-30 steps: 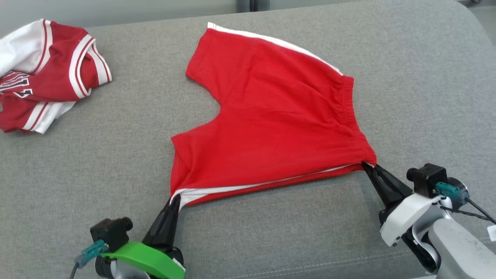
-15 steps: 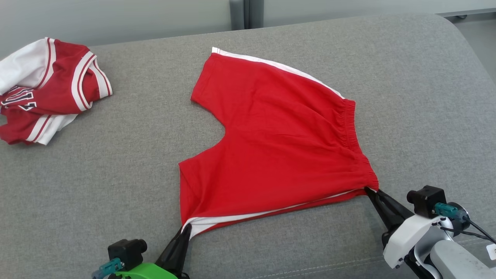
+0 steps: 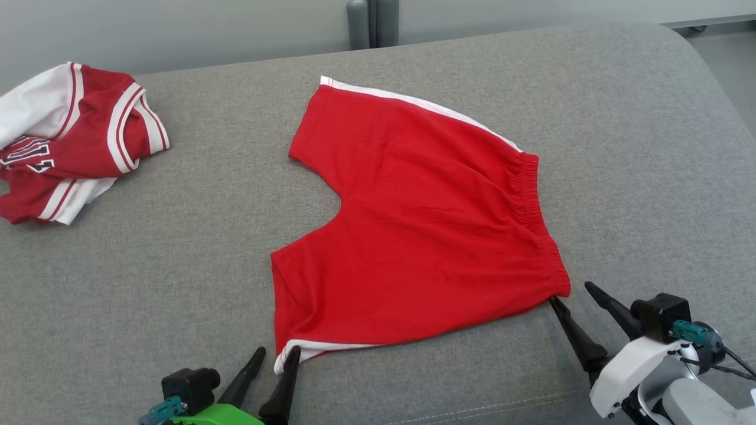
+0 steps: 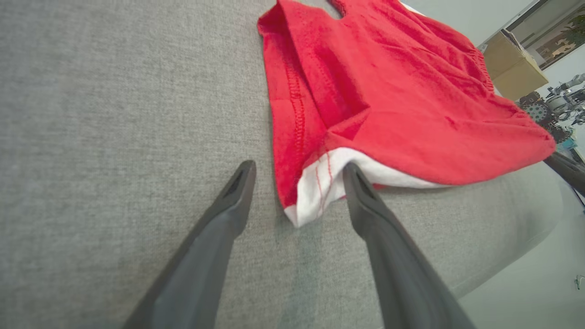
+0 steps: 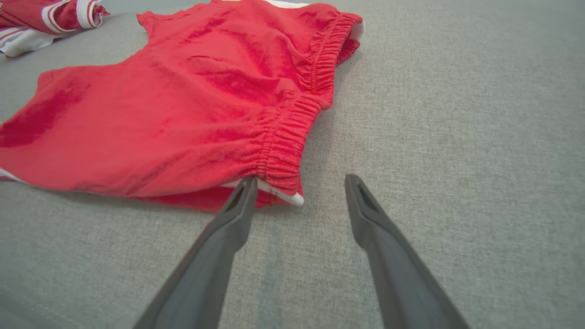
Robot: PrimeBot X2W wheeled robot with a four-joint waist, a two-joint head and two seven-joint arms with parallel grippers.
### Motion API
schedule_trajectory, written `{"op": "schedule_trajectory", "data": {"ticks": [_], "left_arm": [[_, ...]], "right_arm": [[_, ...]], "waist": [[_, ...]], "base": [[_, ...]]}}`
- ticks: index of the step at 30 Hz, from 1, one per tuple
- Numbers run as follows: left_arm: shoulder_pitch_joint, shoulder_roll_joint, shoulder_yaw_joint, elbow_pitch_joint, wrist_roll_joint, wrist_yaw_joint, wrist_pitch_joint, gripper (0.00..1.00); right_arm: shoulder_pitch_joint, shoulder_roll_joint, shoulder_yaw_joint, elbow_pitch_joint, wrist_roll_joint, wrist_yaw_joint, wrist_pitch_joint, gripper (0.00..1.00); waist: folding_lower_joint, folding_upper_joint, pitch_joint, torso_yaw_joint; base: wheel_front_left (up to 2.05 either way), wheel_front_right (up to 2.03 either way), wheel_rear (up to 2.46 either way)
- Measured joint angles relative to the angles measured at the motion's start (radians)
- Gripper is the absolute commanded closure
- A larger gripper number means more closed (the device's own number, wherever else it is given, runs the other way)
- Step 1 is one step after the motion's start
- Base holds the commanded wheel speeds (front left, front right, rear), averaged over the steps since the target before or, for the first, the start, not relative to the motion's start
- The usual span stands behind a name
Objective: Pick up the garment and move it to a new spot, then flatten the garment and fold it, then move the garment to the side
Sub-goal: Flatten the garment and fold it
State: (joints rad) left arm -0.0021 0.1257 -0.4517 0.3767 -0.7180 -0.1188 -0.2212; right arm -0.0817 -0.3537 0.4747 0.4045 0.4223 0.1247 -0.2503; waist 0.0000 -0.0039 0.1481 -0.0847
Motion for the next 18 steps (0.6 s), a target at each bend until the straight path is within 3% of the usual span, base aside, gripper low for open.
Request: {"op": "schedule_trajectory", "data": {"ticks": [13, 18], "left_arm": [[0.003, 0.026, 0.035, -0.094, 0.002, 0.000, -0.018, 0.00], [0.002, 0.034, 0.068, -0.145, 0.022, 0.003, -0.025, 0.00]], "right_arm": [[0.106, -0.021, -0.036, -0.064, -0.054, -0.001, 0.000, 0.00], [0.101, -0.025, -0.111, -0.121, -0.055, -0.023, 0.000, 0.00]], "waist": [[0.0000, 0.0000, -0.010, -0.017], [0.0000, 0.0000, -0.022, -0.030]], "base": [[0.00, 0.00, 0.00], [0.00, 0.00, 0.00]]}}
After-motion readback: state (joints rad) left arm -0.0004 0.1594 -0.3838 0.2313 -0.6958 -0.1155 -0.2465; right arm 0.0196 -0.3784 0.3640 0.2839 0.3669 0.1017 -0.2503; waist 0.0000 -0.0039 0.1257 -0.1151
